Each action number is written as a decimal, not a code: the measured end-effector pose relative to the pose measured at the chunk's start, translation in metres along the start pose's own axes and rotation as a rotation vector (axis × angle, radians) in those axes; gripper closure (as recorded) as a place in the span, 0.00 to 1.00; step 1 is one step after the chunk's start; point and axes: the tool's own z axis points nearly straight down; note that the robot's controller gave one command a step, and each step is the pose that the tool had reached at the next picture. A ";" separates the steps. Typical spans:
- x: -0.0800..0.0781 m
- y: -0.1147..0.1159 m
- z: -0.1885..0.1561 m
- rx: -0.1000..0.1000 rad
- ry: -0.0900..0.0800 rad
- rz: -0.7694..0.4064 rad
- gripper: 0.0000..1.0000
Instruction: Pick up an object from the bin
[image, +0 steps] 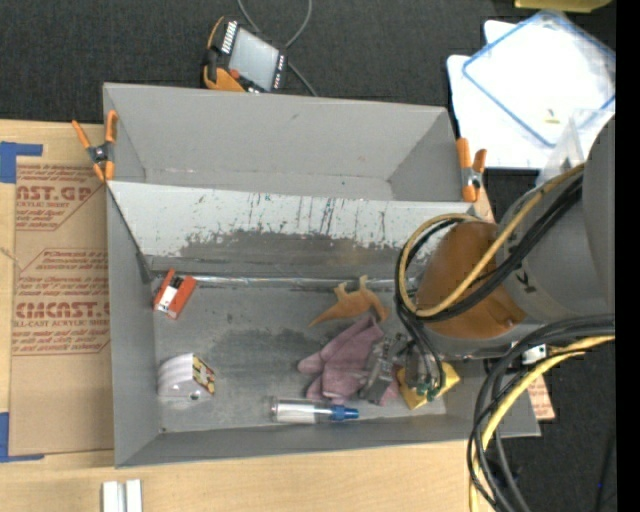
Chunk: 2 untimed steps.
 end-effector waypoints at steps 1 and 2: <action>0.000 0.000 0.000 0.000 0.000 0.000 1.00; 0.001 0.000 -0.020 0.000 0.004 0.000 1.00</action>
Offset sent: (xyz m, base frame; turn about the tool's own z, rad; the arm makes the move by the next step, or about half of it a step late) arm -0.0001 0.0002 0.0341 0.0001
